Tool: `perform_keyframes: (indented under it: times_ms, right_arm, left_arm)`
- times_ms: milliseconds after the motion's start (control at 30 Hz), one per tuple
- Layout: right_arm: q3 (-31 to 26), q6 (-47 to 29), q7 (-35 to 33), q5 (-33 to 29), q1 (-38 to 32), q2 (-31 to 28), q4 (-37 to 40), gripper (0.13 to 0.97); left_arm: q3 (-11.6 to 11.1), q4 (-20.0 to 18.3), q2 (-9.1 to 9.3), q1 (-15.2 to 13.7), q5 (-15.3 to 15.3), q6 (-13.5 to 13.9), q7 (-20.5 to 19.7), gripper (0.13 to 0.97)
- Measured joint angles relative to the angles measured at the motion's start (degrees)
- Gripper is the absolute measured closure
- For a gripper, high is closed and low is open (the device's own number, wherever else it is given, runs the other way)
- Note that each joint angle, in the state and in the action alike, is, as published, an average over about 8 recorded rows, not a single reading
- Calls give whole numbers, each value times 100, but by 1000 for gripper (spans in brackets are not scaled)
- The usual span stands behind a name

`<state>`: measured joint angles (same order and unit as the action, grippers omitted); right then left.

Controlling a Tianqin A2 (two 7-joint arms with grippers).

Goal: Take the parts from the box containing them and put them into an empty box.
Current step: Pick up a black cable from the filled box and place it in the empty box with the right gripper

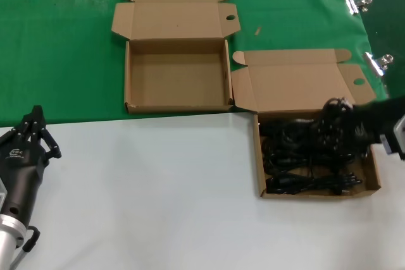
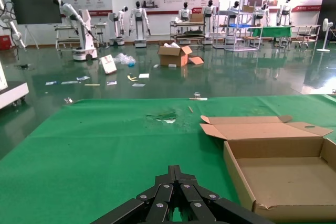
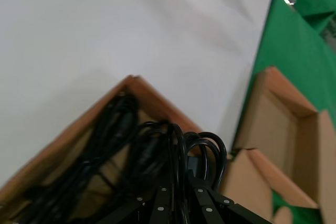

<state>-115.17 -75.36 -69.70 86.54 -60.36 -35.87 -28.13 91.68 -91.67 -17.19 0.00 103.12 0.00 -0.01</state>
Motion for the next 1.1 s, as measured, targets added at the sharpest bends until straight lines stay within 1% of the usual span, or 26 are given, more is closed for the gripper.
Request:
perform_keyframes:
  times_ms: [200,333,467,567,667,800,967,1100]
  right_arm:
    - [54,20,738,98,86,-124,-801,924]
    - [91,111,1201,173,111,-95,-1227,924]
    - [102,270,1686,222,125,34,-1492,924]
    - [82,431,1965,223,114,189,-1554,924]
    - [46,622,2064,201,59,404,-1475,924]
    - [-8,896,1944,164,-101,780,-1151,924]
    - [-54,1188,1547,135,-415,1315,-450,924]
    - [-41,1381,1084,139,-727,1744,300,924]
  left_arm:
    - [0,0,0,0,0,0,0,957]
    - [0,0,0,0,0,0,0,957]
    - [0,0,0,0,0,0,0,957]
    - [0,0,0,0,0,0,0,957]
    - [0,0,0,0,0,0,0,957]
    - [0,0,0,0,0,0,0,957]
    - [0,0,0,0,0,0,0,957]
    - [0,0,0,0,0,0,0,957]
